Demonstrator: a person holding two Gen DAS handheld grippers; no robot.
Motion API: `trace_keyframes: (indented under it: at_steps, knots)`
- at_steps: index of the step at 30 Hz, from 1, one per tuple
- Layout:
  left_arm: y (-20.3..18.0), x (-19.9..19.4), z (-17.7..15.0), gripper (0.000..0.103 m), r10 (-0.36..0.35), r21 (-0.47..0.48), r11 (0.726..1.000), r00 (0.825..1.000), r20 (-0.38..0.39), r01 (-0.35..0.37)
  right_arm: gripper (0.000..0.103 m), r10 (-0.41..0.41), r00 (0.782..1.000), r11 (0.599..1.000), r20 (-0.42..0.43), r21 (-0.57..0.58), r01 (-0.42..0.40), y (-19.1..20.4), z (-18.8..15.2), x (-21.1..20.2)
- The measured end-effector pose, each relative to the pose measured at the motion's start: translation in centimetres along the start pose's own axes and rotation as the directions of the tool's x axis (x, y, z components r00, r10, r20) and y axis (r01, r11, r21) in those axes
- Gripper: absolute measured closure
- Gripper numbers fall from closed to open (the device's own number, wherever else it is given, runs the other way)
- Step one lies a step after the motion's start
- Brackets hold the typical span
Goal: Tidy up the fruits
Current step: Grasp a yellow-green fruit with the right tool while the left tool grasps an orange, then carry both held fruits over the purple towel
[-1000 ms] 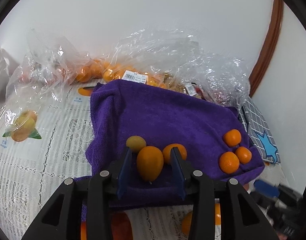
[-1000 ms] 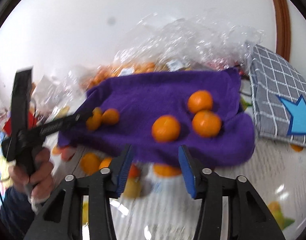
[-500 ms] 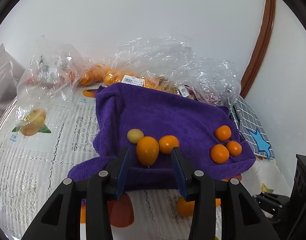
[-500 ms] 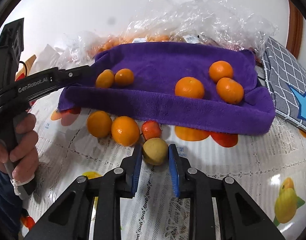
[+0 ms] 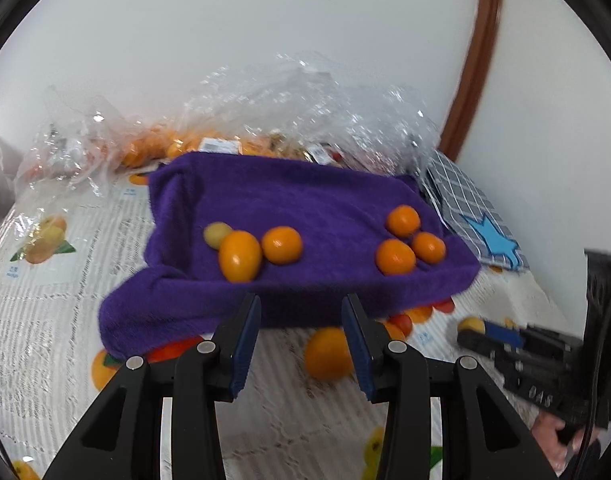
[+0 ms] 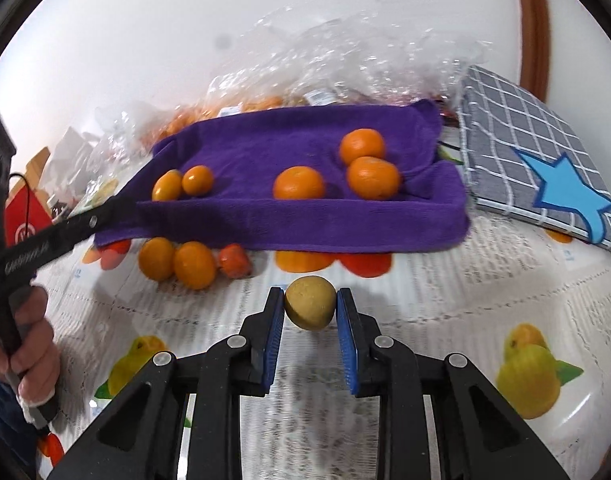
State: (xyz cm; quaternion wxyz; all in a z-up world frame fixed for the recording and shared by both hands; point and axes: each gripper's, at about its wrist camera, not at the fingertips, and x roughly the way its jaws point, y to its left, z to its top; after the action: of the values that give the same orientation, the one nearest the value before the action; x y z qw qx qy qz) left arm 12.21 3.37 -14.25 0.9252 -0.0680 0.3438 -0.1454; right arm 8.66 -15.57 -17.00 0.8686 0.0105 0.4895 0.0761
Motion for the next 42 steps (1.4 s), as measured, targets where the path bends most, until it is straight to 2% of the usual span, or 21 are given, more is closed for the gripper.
trace_keyframes:
  at_steps: [5, 10, 13, 23, 26, 27, 28, 29, 31, 35, 42]
  knots:
    - [-1.0, 0.3, -0.7, 0.063, -0.001, 0.036, 0.999, 0.999, -0.039, 0.002, 0.077, -0.015, 1.0, 0.999, 0.011, 0.031, 0.015, -1.2, 0.1, -0.3]
    - [-0.7, 1.1, -0.8, 0.063, 0.013, 0.021, 1.0, 0.996, -0.087, -0.011, 0.077, -0.004, 1.0, 0.998, 0.02, 0.066, 0.003, -1.8, 0.1, -0.4]
    - [-0.5, 1.5, -0.9, 0.061, 0.0, 0.008, 1.0, 0.994, -0.106, 0.001, 0.077, 0.005, 1.0, 0.997, 0.016, 0.078, -0.007, -2.0, 0.1, -0.3]
    - [-2.0, 2.4, -1.2, 0.061, -0.021, 0.073, 0.997, 0.987, -0.161, 0.034, 0.077, 0.018, 1.0, 0.995, 0.006, 0.094, -0.019, -2.2, 0.0, 0.0]
    - [-2.3, 2.6, -1.2, 0.063, -0.024, 0.085, 0.996, 0.985, -0.172, 0.04, 0.077, 0.022, 1.0, 0.995, 0.001, 0.096, -0.022, -2.2, 0.0, 0.1]
    - [-2.4, 2.6, -1.3, 0.065, -0.026, 0.089, 0.995, 0.984, -0.177, 0.042, 0.077, 0.024, 1.0, 0.995, 0.001, 0.098, -0.024, -2.3, 0.0, 0.1]
    - [-2.6, 2.7, -1.4, 0.072, -0.024, 0.095, 0.995, 0.982, -0.186, 0.043, 0.077, 0.026, 1.0, 0.995, 0.002, 0.101, -0.026, -2.3, 0.0, 0.1]
    - [-2.8, 2.9, -1.5, 0.072, -0.012, 0.105, 0.994, 0.981, -0.194, 0.033, 0.077, 0.027, 1.0, 0.994, 0.001, 0.101, -0.027, -2.3, 0.0, 0.1]
    - [-3.1, 2.7, -1.5, 0.072, -0.007, 0.119, 0.993, 0.982, -0.187, 0.029, 0.077, 0.026, 1.0, 0.995, 0.001, 0.101, -0.026, -2.3, 0.0, 0.1]
    - [-2.9, 2.0, -1.3, 0.072, -0.034, 0.083, 0.995, 0.988, -0.15, 0.047, 0.077, 0.031, 1.0, 0.994, 0.001, 0.103, -0.031, -2.3, 0.0, 0.1]
    - [-1.8, 0.9, -0.6, 0.072, -0.02, 0.015, 1.0, 0.997, -0.07, 0.021, 0.077, 0.038, 0.999, 0.993, 0.01, 0.111, -0.039, -2.4, -0.1, 0.0]
